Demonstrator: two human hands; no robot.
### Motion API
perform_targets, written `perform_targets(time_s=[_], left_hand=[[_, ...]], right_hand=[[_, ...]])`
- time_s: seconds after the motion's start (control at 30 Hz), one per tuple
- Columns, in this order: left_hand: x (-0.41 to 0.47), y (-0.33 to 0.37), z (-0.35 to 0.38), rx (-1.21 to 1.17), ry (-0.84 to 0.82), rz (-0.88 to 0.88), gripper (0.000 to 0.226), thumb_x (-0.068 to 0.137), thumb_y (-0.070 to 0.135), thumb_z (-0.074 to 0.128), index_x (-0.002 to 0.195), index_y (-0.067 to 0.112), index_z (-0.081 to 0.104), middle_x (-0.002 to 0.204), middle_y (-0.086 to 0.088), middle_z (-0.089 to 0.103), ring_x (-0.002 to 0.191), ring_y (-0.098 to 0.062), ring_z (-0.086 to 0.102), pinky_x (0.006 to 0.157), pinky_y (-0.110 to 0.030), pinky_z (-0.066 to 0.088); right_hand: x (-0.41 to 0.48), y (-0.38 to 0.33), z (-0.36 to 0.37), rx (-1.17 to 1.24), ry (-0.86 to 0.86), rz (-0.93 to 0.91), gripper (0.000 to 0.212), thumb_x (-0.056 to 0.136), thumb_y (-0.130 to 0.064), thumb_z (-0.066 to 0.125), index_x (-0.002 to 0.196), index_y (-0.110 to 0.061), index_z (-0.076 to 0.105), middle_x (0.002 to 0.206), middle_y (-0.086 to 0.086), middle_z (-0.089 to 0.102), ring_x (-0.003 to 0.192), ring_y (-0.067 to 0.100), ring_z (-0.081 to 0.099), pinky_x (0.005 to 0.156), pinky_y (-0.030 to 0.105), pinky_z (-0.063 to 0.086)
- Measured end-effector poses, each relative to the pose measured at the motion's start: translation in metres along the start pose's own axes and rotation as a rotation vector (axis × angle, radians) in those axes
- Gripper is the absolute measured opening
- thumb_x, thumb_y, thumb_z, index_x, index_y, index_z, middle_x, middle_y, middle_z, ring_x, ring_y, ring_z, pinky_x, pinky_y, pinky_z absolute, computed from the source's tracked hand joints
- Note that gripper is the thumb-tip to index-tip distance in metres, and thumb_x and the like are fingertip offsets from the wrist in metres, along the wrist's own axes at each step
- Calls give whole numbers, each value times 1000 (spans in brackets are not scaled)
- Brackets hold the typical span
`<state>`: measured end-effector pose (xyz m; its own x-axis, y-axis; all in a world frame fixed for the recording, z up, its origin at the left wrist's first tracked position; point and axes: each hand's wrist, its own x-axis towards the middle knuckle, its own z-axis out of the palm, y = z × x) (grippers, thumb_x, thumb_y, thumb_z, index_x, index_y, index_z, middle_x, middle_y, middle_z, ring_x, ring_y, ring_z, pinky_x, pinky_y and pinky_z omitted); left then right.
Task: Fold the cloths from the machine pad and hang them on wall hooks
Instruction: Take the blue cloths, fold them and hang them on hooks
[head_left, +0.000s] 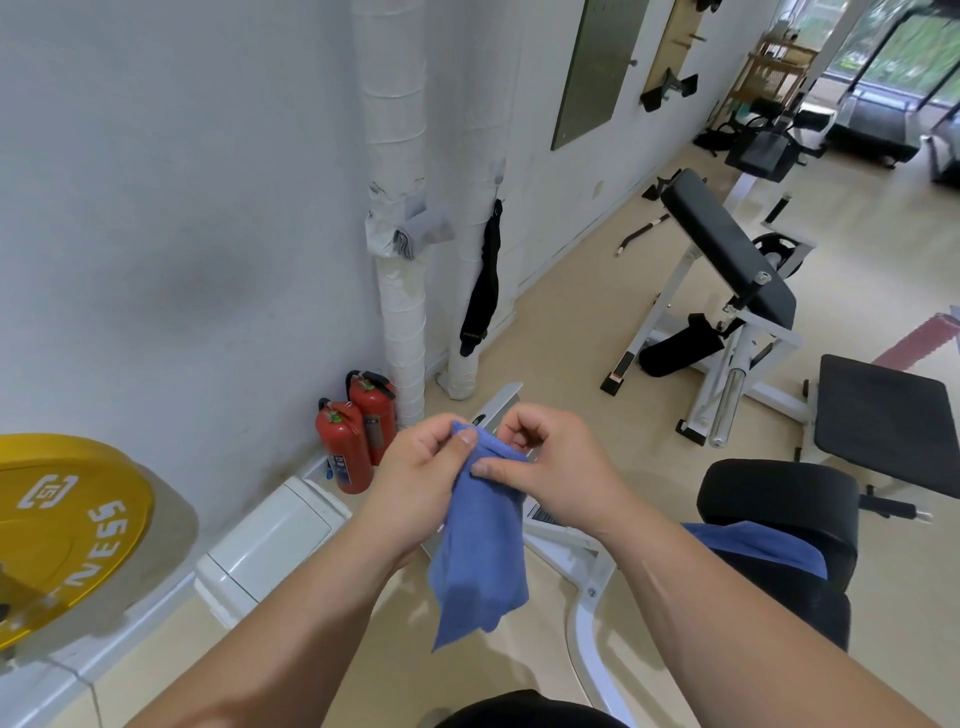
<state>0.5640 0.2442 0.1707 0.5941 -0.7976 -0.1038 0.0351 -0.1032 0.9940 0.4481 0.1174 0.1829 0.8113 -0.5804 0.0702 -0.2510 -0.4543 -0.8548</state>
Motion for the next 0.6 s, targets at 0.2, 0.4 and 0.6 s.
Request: perform_targets(time_s=[0.2, 0.4, 0.6], left_hand=[[22, 1, -24, 57, 147, 34, 30, 99, 41, 45, 81, 16, 50, 73, -2, 50, 71, -17, 45, 71, -41, 41], [32, 13, -36, 13, 174, 78, 31, 105, 31, 43, 91, 3, 46, 75, -7, 49, 64, -15, 50, 67, -32, 46], [42, 27, -61, 23, 273, 128, 27, 108, 20, 39, 85, 9, 48, 72, -6, 43, 67, -17, 41, 64, -31, 39]], right_hand=[[9, 27, 1, -224, -279, -58, 15, 79, -23, 80, 74, -20, 66, 67, -3, 65, 78, 16, 56, 78, 34, 48], [8, 54, 41, -422, -450, -77, 18, 79, -36, 69, 87, -19, 72, 89, 0, 49, 87, 20, 50, 82, 38, 49], [-7, 80, 74, -816, -661, -68, 31, 95, -47, 57, 122, -34, 65, 111, 3, 58, 114, 27, 52, 92, 36, 40]])
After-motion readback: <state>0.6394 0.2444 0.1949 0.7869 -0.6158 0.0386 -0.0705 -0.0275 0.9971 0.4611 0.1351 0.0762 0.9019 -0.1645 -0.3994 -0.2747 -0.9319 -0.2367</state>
